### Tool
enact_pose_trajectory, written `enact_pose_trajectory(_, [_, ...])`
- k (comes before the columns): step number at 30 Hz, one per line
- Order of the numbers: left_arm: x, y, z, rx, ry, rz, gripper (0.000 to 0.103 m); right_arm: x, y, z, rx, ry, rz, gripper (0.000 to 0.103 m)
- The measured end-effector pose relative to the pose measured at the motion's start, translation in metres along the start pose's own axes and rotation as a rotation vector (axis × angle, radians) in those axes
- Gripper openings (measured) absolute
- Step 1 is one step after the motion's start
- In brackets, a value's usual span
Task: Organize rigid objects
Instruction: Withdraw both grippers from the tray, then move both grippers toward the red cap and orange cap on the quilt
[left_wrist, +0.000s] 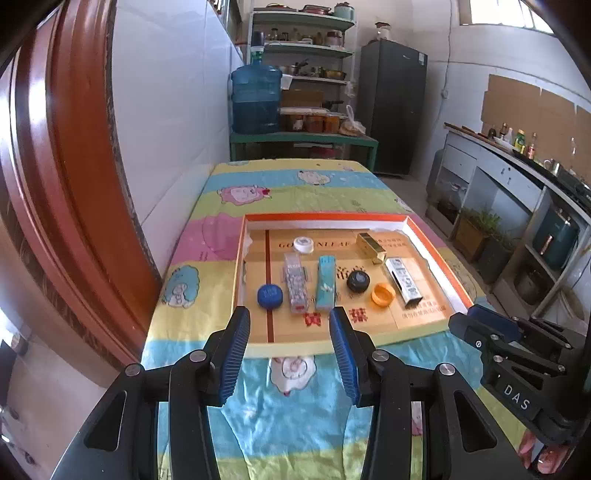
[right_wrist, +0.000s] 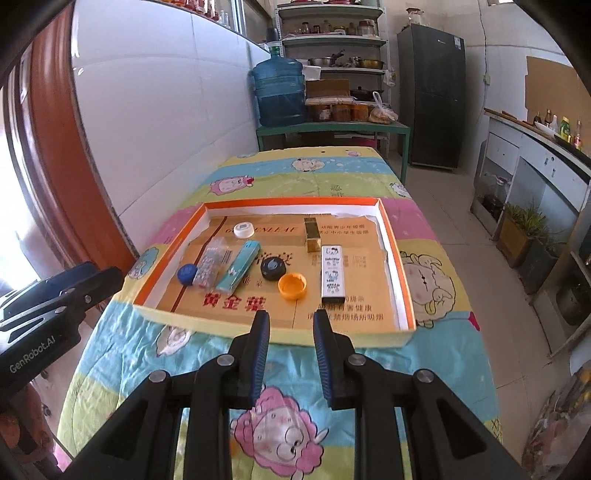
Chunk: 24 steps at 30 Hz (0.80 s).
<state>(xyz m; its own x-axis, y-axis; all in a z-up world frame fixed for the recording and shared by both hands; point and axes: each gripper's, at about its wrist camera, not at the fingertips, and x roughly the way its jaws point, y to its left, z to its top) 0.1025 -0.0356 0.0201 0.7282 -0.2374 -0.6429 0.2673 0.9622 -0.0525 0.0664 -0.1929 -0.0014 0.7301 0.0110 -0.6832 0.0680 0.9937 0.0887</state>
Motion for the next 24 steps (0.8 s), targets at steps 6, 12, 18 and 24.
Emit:
enact_pose_trajectory(6, [-0.005, 0.001, -0.013, -0.013, 0.006, -0.003, 0.046, -0.006, 0.003, -0.018, 0.008, 0.015, 0.018, 0.024])
enact_pose_trajectory(12, [-0.006, 0.002, -0.028, -0.026, 0.021, -0.006, 0.046, -0.009, 0.009, -0.032, -0.003, 0.029, 0.02, 0.024])
enact_pose_trajectory(18, [-0.004, 0.007, -0.046, -0.044, 0.045, -0.008, 0.046, -0.009, 0.017, -0.05, -0.021, 0.059, 0.039, 0.024])
enact_pose_trajectory(24, [-0.002, 0.008, -0.057, -0.048, 0.056, -0.013, 0.046, -0.005, 0.029, -0.065, -0.039, 0.084, 0.075, 0.024])
